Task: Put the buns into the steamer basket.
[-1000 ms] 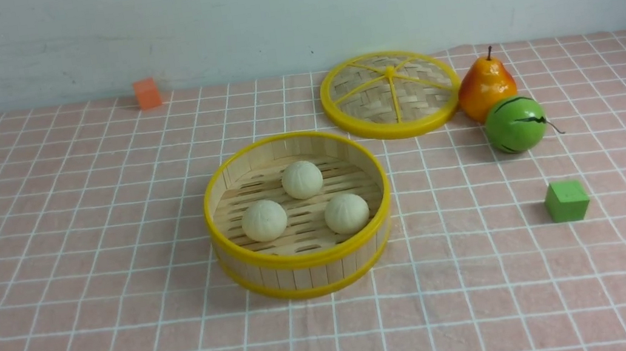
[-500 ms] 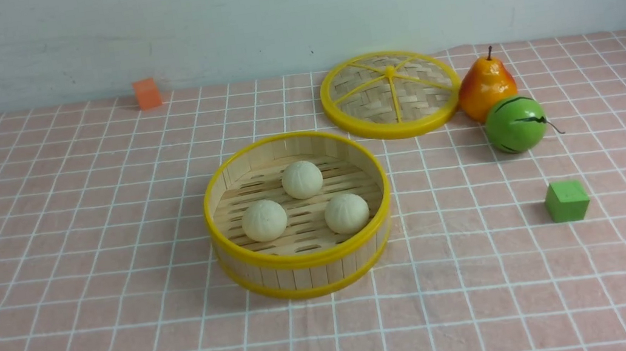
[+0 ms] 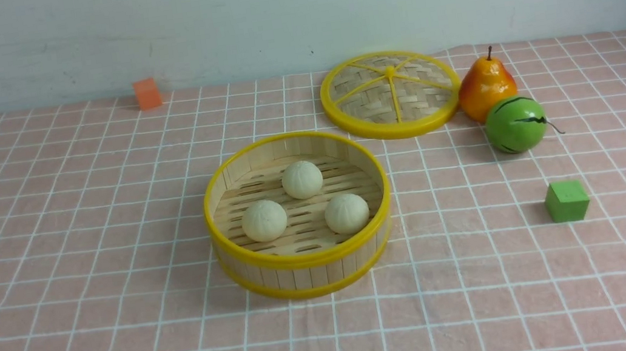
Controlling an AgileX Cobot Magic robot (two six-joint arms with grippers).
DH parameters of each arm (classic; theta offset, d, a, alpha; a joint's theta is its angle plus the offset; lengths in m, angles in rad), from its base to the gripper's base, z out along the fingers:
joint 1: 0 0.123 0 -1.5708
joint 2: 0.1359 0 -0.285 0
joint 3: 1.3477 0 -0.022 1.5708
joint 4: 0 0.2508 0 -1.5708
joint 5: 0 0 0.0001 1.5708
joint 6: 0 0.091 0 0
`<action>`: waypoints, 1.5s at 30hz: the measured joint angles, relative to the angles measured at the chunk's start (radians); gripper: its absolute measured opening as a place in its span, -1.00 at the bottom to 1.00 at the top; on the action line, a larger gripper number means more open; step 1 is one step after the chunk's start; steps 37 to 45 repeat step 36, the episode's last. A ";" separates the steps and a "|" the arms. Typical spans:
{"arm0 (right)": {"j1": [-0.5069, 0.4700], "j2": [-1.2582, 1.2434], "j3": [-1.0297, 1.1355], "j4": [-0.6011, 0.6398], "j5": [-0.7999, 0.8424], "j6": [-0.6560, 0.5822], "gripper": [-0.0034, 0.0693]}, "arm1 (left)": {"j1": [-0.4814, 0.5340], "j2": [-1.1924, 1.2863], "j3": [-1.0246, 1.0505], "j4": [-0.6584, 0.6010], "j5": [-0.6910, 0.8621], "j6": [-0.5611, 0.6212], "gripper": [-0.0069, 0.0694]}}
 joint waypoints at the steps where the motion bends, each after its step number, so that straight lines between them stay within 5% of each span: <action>1: 0.000 0.000 0.000 0.000 0.000 0.000 -0.71 | 0.000 0.000 0.000 0.000 0.000 0.000 -0.85; 45: 0.000 0.000 0.000 0.000 0.000 0.000 -0.64 | 0.000 0.000 0.000 -0.001 0.000 0.000 -0.84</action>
